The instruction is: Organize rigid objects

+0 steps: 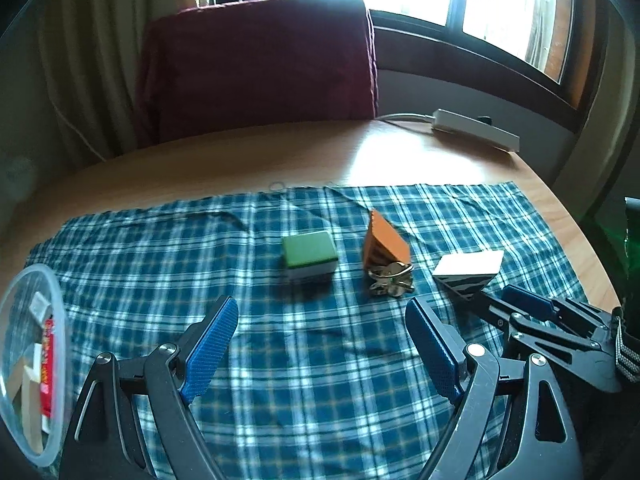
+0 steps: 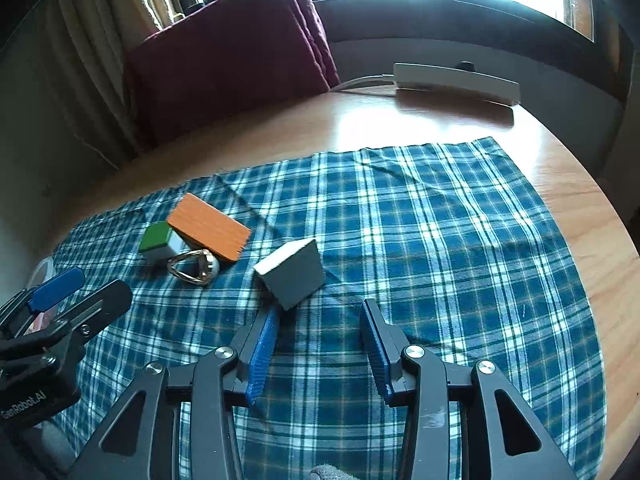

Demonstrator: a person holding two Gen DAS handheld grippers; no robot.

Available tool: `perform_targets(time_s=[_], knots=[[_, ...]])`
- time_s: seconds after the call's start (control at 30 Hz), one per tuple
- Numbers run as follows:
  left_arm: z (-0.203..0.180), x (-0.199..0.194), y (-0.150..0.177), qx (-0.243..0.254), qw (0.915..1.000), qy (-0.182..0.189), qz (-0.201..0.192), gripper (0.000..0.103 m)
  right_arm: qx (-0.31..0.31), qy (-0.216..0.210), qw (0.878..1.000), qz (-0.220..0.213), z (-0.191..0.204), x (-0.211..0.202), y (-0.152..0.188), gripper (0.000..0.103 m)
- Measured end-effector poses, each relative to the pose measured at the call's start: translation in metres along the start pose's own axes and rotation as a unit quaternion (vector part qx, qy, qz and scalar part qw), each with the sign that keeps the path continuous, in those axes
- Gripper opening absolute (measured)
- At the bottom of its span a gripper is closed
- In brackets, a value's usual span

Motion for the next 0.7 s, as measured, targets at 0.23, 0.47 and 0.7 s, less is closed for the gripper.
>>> perform_targets(time_s=[0.23,0.47,0.7], knots=[[-0.010,0.024,-0.002,-0.002,0.9998,0.009,0.016,0.086,-0.014,0.007,1.000,0.002,-0.001,0.002,-0.001,0.061],[-0.017,0.039,-0.002,0.001,0.9997,0.009,0.022,0.086,-0.043,0.038,0.998,0.007,0.003,0.006,0.002,0.080],[-0.021,0.050,-0.004,0.007,0.9995,0.011,0.028,0.086,-0.061,0.073,0.995,0.018,-0.006,0.018,0.007,0.102]])
Point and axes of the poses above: each gripper's, at about its wrist camera, not at the fingertips, and x roughly the way its jaws point, z to its left, y to its underside, the point moved 7 cm from there along x, roughly the way its jaws point, and after that the axes turned 4 degrees about y, right-handed, at the moved point
